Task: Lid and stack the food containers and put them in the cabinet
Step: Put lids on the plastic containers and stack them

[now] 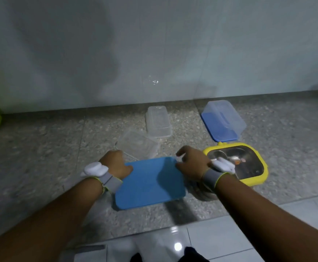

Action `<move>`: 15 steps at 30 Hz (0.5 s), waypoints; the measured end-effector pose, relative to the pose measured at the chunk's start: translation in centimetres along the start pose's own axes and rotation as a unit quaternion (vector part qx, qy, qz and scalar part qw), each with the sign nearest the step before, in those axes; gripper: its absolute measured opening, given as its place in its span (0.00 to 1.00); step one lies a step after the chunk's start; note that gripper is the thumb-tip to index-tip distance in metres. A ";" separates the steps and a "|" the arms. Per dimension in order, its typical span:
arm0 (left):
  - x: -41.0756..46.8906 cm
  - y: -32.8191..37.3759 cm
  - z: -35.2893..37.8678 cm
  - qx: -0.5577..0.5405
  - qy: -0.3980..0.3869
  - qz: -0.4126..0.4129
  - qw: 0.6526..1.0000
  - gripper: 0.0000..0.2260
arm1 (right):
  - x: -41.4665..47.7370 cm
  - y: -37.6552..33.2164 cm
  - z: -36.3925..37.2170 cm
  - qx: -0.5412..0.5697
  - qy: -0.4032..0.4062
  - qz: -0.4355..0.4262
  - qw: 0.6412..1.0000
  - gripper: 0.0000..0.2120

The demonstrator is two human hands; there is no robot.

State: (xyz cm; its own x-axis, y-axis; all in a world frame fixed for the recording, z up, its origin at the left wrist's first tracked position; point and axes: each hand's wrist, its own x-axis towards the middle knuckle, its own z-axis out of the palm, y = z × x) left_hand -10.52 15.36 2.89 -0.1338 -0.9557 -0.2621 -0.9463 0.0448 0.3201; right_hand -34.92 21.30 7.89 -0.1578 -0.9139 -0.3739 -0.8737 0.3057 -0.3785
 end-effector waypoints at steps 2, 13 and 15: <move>1.6 3.2 -0.3 -0.038 0.001 0.012 0.999 0.14 | 1.9 1.7 -3.7 0.015 0.045 0.006 0.999 0.17; 9.7 21.5 3.0 -0.146 0.035 0.017 0.989 0.12 | 16.1 17.3 -11.8 -0.108 0.072 0.163 0.978 0.49; 10.7 23.7 4.7 -0.161 0.063 -0.006 0.985 0.11 | 17.5 19.1 -11.6 -0.099 0.076 0.152 0.980 0.52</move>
State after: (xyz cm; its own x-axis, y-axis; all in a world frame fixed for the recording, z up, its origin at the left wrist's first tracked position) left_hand -35.78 7.55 3.38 -0.0667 -0.9849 -0.1598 -0.8028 -0.0421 0.5947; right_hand -59.70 8.06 3.96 -0.4792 -0.8220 -0.3077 -0.8449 0.5270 -0.0921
